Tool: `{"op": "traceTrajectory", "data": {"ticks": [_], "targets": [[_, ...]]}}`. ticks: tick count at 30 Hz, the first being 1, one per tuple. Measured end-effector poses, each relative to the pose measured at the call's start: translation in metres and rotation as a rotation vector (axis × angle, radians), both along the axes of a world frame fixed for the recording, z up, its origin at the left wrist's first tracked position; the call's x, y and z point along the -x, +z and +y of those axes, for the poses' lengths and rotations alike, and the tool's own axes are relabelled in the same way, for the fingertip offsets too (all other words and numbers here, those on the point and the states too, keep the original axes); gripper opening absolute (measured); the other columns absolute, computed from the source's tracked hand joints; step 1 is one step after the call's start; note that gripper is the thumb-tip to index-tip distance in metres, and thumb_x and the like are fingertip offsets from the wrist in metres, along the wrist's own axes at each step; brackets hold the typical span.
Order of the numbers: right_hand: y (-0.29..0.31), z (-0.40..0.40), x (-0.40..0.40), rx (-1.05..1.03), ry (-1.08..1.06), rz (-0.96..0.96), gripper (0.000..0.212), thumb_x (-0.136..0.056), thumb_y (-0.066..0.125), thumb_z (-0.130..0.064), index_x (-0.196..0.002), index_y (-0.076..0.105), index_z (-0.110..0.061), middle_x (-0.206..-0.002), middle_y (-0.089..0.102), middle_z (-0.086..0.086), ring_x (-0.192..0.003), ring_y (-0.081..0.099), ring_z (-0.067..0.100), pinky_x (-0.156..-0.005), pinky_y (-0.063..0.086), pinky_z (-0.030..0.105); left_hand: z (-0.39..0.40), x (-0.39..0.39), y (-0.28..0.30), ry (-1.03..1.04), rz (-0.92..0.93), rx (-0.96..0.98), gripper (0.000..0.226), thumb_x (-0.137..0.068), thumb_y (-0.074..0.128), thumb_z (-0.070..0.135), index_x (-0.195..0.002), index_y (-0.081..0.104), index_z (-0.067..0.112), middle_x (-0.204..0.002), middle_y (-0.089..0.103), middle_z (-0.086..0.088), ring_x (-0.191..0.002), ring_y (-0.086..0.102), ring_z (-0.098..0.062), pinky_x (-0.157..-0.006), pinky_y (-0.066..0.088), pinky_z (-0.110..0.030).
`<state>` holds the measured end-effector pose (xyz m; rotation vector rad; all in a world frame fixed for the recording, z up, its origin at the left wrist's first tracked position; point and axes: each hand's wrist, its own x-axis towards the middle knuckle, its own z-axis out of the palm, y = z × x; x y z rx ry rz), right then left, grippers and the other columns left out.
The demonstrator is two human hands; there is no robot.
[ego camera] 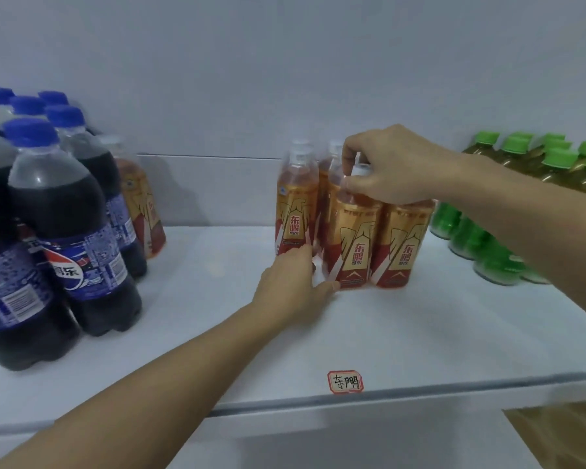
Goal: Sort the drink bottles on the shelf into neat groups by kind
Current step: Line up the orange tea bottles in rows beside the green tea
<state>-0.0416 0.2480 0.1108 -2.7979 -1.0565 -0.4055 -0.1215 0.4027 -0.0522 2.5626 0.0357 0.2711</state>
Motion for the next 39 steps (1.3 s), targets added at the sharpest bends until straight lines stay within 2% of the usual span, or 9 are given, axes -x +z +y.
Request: {"op": "traceTrajectory", "data": {"ticks": [6,12,17,22,26,30,33,36,39], "targets": [[0.001,0.071,0.020,-0.200,0.093,-0.157,0.026,-0.094,0.058,-0.048,-0.107,0.058,-0.025,-0.097,0.060,-0.006,-0.093,0.055,0.020,-0.073,0.042,0.035,0.075,0.042,0.003,0.035,0.065,-0.268,0.044,-0.092,0.061,0.048,-0.130,0.060,0.027,-0.130,0.056,0.003,-0.119,0.052,-0.022,-0.100,0.048,-0.042],[-0.013,0.214,0.020,-0.191,0.390,0.154,0.056,-0.098,0.060,-0.033,-0.149,0.040,-0.022,-0.134,0.056,0.013,-0.124,0.055,0.029,-0.100,0.046,0.038,0.108,0.075,-0.006,-0.111,0.003,-0.329,0.043,-0.099,0.051,0.046,-0.137,0.055,0.026,-0.139,0.049,0.003,-0.124,0.044,-0.021,-0.104,0.040,-0.041],[-0.013,0.281,0.013,-0.181,0.594,0.479,0.075,-0.093,0.072,-0.020,-0.156,0.031,-0.022,-0.154,0.046,0.007,-0.138,0.046,0.023,-0.111,0.043,0.037,0.113,0.076,-0.007,-0.100,-0.016,-0.190,0.039,-0.094,0.056,0.044,-0.127,0.062,0.025,-0.132,0.054,0.007,-0.122,0.047,-0.017,-0.105,0.040,-0.044],[-0.014,0.283,-0.004,-0.235,0.557,0.527,0.061,-0.082,0.079,-0.006,-0.129,0.046,-0.027,-0.126,0.059,0.007,-0.109,0.061,0.022,-0.082,0.062,0.043,0.116,0.077,-0.012,-0.091,-0.042,-0.132,0.031,-0.091,0.057,0.038,-0.119,0.063,0.026,-0.127,0.057,0.011,-0.120,0.048,-0.013,-0.107,0.040,-0.040],[-0.016,0.251,-0.005,-0.326,0.458,0.387,0.052,-0.080,0.083,-0.024,-0.119,0.048,-0.029,-0.101,0.056,-0.005,-0.085,0.061,0.016,-0.050,0.050,0.020,0.113,0.080,-0.008,-0.035,-0.127,-0.075,0.026,-0.091,0.061,0.021,-0.117,0.065,0.019,-0.117,0.062,0.005,-0.110,0.055,-0.015,-0.099,0.045,-0.037],[-0.005,0.193,0.008,-0.408,0.417,0.230,0.049,-0.082,0.079,-0.037,-0.121,0.051,-0.032,-0.101,0.056,-0.009,-0.083,0.056,0.005,-0.058,0.042,0.021,0.108,0.088,0.002,0.138,-0.320,0.104,0.024,-0.092,0.063,0.019,-0.114,0.062,0.027,-0.114,0.062,0.011,-0.101,0.056,-0.002,-0.083,0.047,-0.013],[0.016,0.145,0.022,-0.403,0.340,0.169,0.047,-0.080,0.078,-0.047,-0.118,0.052,-0.035,-0.097,0.056,-0.013,-0.075,0.059,0.006,-0.056,0.048,0.023,0.096,0.086,0.019,0.276,-0.483,0.314,0.041,-0.088,0.069,0.032,-0.124,0.051,0.036,-0.125,0.055,0.016,-0.109,0.056,0.001,-0.088,0.049,-0.018],[0.029,0.106,0.038,-0.393,0.254,0.173,0.049,-0.081,0.076,-0.056,-0.119,0.053,-0.035,-0.097,0.054,-0.015,-0.077,0.062,0.008,-0.054,0.049,0.022,0.086,0.071,0.033,0.287,-0.338,0.259,0.090,-0.081,0.080,0.048,-0.151,0.025,0.032,-0.150,0.035,0.005,-0.131,0.044,-0.009,-0.105,0.043,-0.035],[0.031,0.079,0.050,-0.358,0.219,0.121,0.054,-0.078,0.074,-0.062,-0.119,0.054,-0.033,-0.093,0.056,-0.015,-0.073,0.065,0.008,-0.054,0.046,0.024,0.074,0.051,0.036,0.140,-0.163,0.346,0.073,-0.080,0.084,0.040,-0.136,0.037,0.036,-0.120,0.054,0.023,-0.095,0.058,0.009,-0.074,0.050,-0.010]]}}
